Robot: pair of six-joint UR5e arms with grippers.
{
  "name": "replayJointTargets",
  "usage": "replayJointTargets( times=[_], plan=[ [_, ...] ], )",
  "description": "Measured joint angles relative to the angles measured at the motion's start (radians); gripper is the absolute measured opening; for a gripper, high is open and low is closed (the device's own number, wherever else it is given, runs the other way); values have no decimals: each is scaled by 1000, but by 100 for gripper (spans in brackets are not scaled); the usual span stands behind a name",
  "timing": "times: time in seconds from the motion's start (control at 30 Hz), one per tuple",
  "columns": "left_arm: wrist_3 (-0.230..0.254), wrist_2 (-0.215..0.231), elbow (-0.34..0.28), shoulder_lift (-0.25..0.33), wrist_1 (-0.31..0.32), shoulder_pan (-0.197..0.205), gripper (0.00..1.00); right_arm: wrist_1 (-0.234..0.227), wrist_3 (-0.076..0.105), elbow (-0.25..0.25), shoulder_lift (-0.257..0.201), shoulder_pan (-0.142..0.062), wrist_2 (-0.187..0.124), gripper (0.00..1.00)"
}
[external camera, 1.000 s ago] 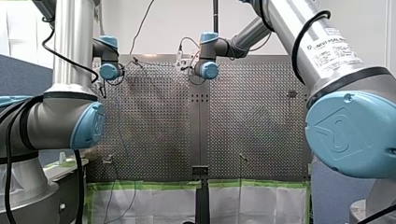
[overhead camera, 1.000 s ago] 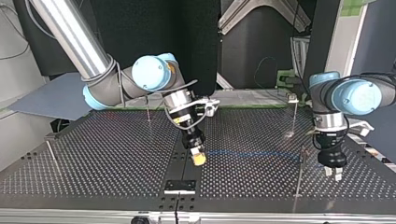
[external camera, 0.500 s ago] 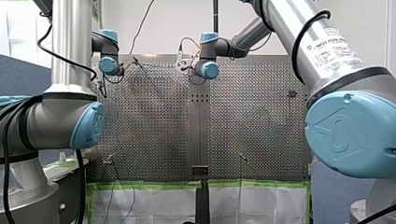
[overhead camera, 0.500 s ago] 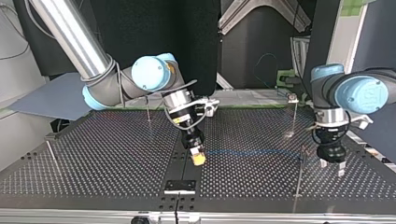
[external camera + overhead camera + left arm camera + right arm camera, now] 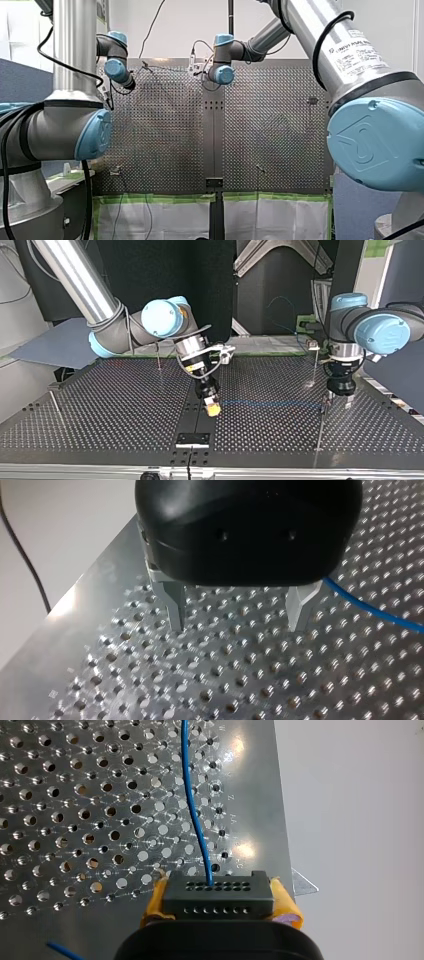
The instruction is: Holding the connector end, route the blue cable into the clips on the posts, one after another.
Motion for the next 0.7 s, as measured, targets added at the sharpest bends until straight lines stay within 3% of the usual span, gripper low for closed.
replayJointTargets(
  times=[0.7],
  plan=[
    [-26,-29,-27,198,-196,-77,100,4,4,0,0,4,0,0]
  ],
)
